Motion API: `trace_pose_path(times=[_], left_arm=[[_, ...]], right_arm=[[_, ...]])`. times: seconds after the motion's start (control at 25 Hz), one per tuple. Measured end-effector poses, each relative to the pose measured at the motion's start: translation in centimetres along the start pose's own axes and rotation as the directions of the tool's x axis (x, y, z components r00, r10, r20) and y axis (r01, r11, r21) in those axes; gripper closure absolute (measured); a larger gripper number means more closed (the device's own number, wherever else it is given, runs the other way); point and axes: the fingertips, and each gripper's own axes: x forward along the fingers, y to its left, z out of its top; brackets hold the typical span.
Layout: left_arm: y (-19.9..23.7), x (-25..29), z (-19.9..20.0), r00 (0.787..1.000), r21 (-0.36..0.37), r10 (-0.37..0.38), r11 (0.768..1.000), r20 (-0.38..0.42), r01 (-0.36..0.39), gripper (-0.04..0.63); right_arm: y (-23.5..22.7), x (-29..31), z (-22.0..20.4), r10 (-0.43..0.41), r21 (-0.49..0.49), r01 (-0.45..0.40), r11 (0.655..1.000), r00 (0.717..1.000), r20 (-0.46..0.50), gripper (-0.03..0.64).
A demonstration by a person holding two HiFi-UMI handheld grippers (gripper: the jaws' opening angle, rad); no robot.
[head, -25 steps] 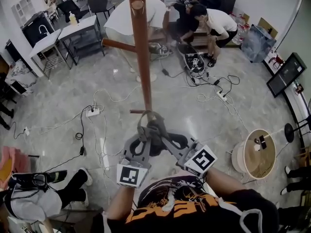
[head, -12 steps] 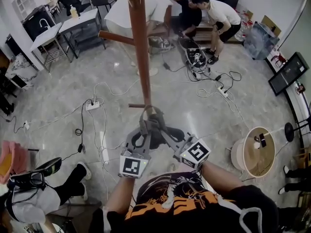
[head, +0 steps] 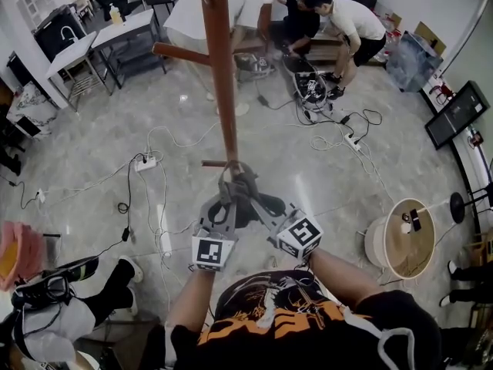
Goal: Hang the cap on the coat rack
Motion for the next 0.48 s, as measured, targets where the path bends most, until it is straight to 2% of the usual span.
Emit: trace_pose_path(times=[0.16, 0.48], left_arm=[[1.0, 0.6, -1.3, 1.0, 0.009, 0.006, 1.0, -0.005, -0.006, 0.566], [2.9, 2.0, -3.5, 0.999, -0.019, 0.036, 0.999, -0.027, -0.036, 0.565]], right_arm=[[-0.9, 0.9, -1.1, -0.016, -0.004, 0.016, 1.0, 1.0, -0.016, 0.577], [-2.3, 2.7, -2.8, -0.03, -0.018, 0.029, 0.999, 0.998, -0.048, 0.577]])
